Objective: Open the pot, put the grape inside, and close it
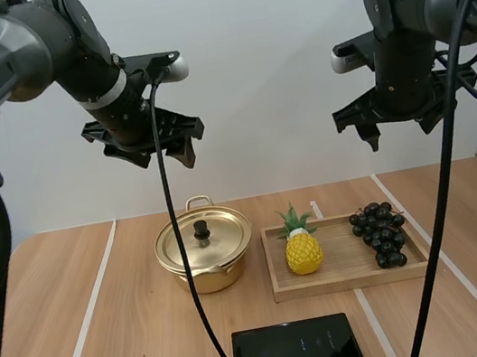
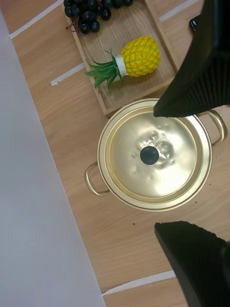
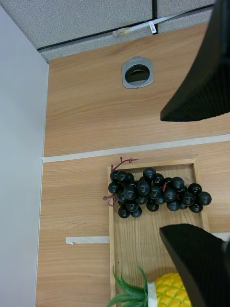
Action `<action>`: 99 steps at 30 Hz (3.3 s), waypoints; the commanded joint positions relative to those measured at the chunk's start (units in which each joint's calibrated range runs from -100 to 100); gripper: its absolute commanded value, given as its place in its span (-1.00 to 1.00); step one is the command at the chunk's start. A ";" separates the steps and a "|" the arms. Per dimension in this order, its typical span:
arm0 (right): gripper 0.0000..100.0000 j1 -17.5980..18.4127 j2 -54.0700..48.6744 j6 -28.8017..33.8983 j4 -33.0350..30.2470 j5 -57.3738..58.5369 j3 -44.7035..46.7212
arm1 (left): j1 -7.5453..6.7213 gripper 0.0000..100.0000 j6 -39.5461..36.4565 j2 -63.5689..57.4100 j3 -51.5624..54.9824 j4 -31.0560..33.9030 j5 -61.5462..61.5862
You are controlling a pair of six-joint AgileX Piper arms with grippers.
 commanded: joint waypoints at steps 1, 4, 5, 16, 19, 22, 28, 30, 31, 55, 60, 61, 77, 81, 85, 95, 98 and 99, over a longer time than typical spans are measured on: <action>1.00 -0.23 -0.79 0.10 -0.57 0.00 0.05 | -0.27 1.00 1.82 1.11 0.35 -1.43 0.00; 1.00 -0.23 -0.79 0.10 -0.57 0.00 0.05 | -0.27 1.00 1.82 2.91 0.35 -2.84 0.00; 1.00 -0.23 -0.79 0.10 -0.57 0.00 0.05 | -0.27 1.00 2.20 3.70 0.35 -3.17 0.00; 1.00 -0.23 -0.79 0.10 -0.57 0.00 0.05 | -0.27 1.00 5.15 9.07 0.35 -3.71 0.00; 1.00 -0.23 -0.79 0.10 -0.57 0.00 0.05 | -0.27 1.00 6.07 10.21 0.35 -3.71 0.00; 1.00 -0.23 -0.79 0.10 -0.57 0.00 0.05 | -0.27 1.00 6.44 11.26 1.22 -3.71 0.00; 1.00 -0.23 -0.79 0.10 -0.57 0.00 0.05 | -0.34 1.00 8.45 11.55 6.99 -3.59 -0.19; 1.00 -0.23 -0.79 0.10 -0.57 0.00 0.05 | -0.34 1.00 8.45 11.55 8.86 -3.59 -4.37; 1.00 -0.23 -0.79 0.10 -0.57 0.00 0.05 | -0.34 1.00 8.55 11.55 9.67 -3.59 -6.36; 1.00 -0.23 -0.79 0.10 -0.57 0.00 0.05 | -0.34 1.00 14.81 11.55 15.21 -12.65 -25.57; 1.00 -0.23 -0.79 0.10 -0.57 0.00 0.05 | -0.34 1.00 14.81 11.55 15.21 -12.65 -27.74; 1.00 -0.23 -0.79 0.10 -0.57 0.00 0.05 | -0.34 1.00 14.81 11.55 15.21 -12.65 -28.07; 1.00 -0.23 -0.79 0.10 -0.47 0.00 0.05 | -0.34 1.00 14.00 17.15 15.21 -12.38 -26.69; 1.00 -0.23 -0.79 0.10 -0.47 0.00 0.05 | -0.34 1.00 13.27 18.36 15.21 -10.69 -27.18; 1.00 -0.23 -0.79 0.10 -0.47 0.00 0.05 | -0.34 1.00 13.05 19.06 15.21 -10.42 -27.18; 1.00 -0.23 -0.79 0.10 -0.47 0.00 0.05 | -0.34 -0.17 14.11 19.07 15.21 -10.42 -23.48; 1.00 -0.23 -0.79 0.10 -0.47 0.00 0.05 | -0.34 -0.97 12.76 19.07 15.21 -10.42 -22.00; 1.00 -0.23 -0.79 0.10 -0.47 0.00 0.05 | -0.34 -0.96 12.76 19.07 15.21 -10.42 -21.93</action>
